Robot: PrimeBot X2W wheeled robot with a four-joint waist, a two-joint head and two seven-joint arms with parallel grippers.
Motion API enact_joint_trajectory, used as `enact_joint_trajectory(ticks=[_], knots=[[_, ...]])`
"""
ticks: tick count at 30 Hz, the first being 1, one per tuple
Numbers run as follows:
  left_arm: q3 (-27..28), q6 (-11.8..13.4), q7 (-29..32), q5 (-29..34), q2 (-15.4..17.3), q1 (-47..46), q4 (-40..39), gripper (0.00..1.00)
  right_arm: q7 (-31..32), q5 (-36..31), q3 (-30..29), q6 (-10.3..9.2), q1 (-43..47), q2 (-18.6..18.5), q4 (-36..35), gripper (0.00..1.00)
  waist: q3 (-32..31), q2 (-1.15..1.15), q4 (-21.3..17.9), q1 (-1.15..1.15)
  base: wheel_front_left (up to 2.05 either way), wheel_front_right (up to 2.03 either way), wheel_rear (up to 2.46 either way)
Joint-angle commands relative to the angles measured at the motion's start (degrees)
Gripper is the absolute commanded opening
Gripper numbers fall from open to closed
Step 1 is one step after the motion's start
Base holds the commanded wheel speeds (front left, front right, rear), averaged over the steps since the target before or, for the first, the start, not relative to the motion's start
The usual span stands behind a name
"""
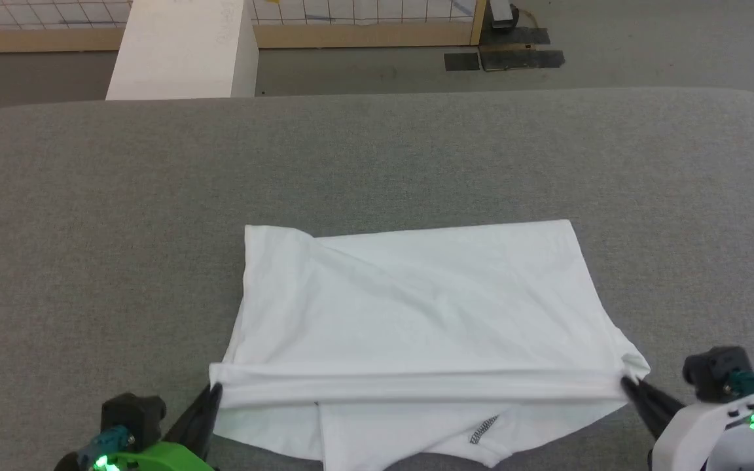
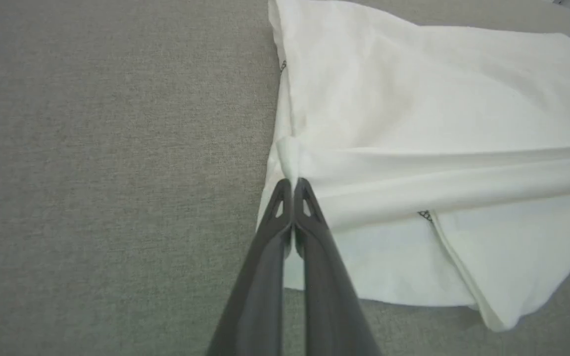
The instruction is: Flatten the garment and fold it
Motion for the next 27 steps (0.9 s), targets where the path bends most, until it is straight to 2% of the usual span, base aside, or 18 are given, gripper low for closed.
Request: enact_joint_trajectory(ticks=[1, 5, 6, 8, 13, 16, 17, 20, 27], knots=[[-0.18, -0.27, -0.33, -0.34, -0.04, 0.88, 0.94, 0.0, 0.77, -1.04, -0.45, -0.11, 1.07, 1.06, -0.2, 0.0, -0.01, 0.0, -0.05, 0.01, 0.0, 0.0, 0.0], [-1.38, -0.2, -0.61, -0.04, -0.82, 1.33, 3.88, 0.0, 1.26, -1.89, -0.65, -0.11, 2.3, 3.38, 2.03, 0.0, 0.03, 0.0, -0.13, 0.01, 0.0, 0.0, 0.0], [-2.44, -0.38, -0.51, -0.33, -1.92, 1.3, 5.59, 1.0, 1.41, -2.52, -0.7, -0.11, 2.31, 4.35, 4.01, 1.0, -0.25, 0.0, -0.17, 0.01, 0.0, 0.0, 0.0], [-2.87, -0.31, -0.74, -0.32, -2.44, 1.26, 6.31, 1.0, 1.47, -2.59, -1.38, -0.11, 2.44, 5.2, 5.04, 1.0, -0.69, 0.0, -0.06, 0.01, 0.0, 0.0, 0.0], [-1.62, 1.83, -4.2, 0.08, -3.42, 2.51, 5.99, 1.0, 1.3, -2.68, -5.16, -0.11, 4.15, 7.67, 4.95, 1.0, -1.94, 0.0, 0.88, 0.01, 0.0, 0.0, 0.0], [0.2, 3.51, -8.64, 0.85, -3.82, 3.16, 4.52, 1.0, 0.18, -2.4, -9.05, -0.11, 5.61, 10.32, 3.17, 1.0, -2.8, 0.0, 1.74, 0.01, 0.0, 0.0, 0.0], [1.27, 4.93, -12.96, 2.52, -4.15, 2.59, 3.78, 1.0, -2.5, -1.98, -12.43, -0.11, 5.76, 13.02, 1.44, 1.0, -3.58, 0.0, 2.59, 0.01, 0.0, 0.0, 0.0], [1.62, 5.95, -15.69, 4.37, -4.63, 0.76, 3.98, 1.0, -4.99, -2.04, -13.95, -0.11, 4.41, 15.05, -0.22, 1.0, -4.18, 0.0, 3.16, 0.01, 0.0, 0.0, 0.0], [2.36, 6.02, -18.25, 6.76, -6.86, -6.3, 6.75, 1.0, -6.11, -4.44, -17.16, -0.11, -2.47, 18.11, 1.72, 1.0, -4.95, 0.0, 3.7, 0.01, 0.0, 0.0, 0.0]])
